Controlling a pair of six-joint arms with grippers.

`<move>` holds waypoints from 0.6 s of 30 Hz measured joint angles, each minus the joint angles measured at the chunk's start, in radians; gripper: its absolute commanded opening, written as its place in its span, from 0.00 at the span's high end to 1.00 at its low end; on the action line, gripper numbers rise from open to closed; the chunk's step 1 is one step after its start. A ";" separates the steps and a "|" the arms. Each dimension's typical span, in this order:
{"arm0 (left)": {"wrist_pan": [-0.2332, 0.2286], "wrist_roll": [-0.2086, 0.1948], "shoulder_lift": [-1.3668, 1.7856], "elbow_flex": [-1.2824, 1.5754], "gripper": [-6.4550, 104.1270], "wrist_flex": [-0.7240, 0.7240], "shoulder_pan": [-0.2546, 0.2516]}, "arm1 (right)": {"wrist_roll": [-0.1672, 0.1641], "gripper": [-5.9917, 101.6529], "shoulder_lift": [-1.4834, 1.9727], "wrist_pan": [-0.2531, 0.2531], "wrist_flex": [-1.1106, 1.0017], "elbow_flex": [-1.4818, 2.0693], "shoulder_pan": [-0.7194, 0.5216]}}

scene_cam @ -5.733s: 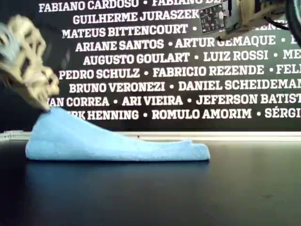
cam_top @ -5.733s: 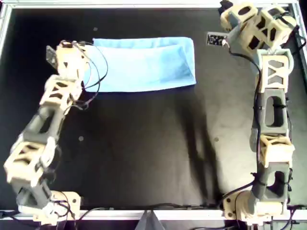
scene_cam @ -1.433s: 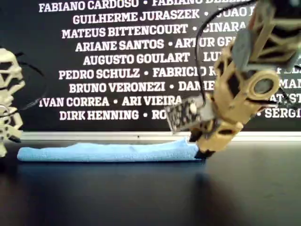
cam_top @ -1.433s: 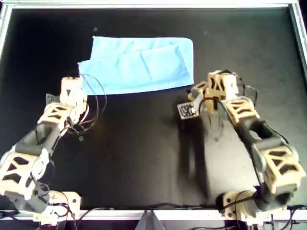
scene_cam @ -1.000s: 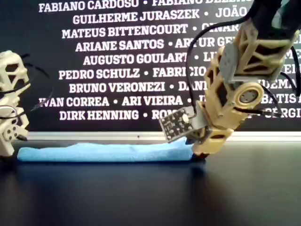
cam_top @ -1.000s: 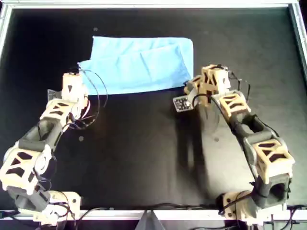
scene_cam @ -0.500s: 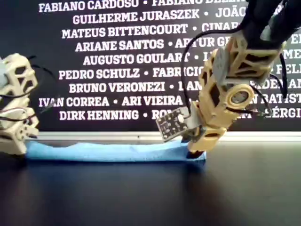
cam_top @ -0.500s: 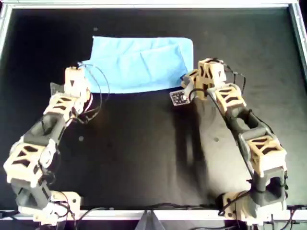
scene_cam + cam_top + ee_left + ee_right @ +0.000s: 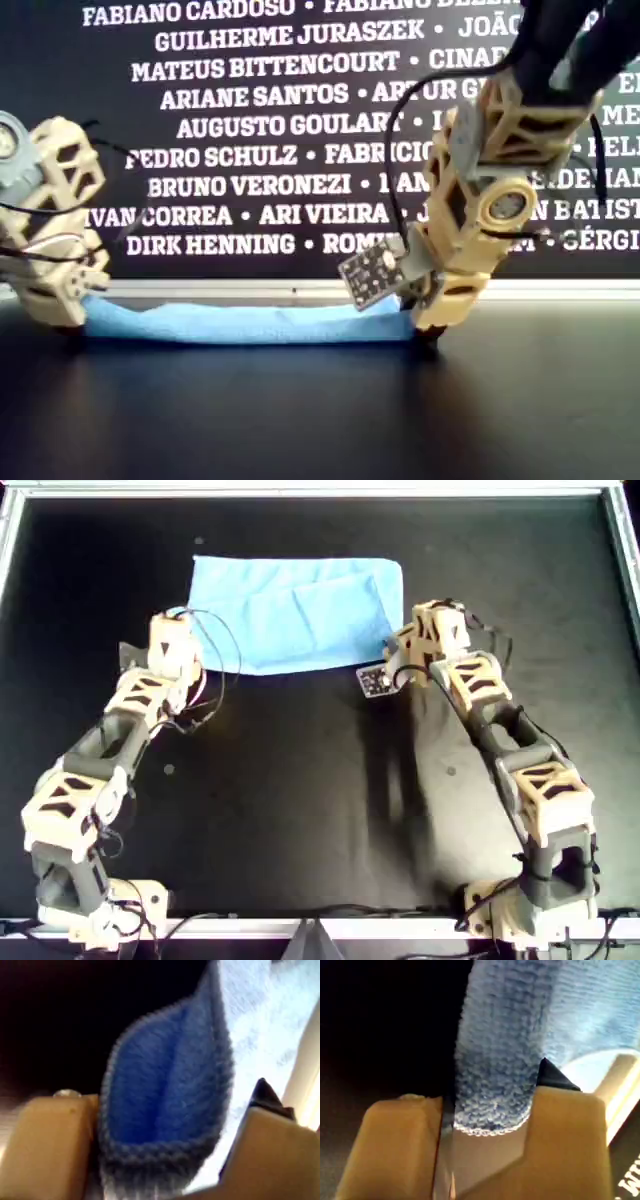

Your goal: Fold a cloth

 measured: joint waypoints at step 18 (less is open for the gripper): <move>0.000 0.000 -0.025 -0.037 0.36 -0.005 -0.005 | 0.000 0.84 0.000 0.000 0.000 -0.005 -0.002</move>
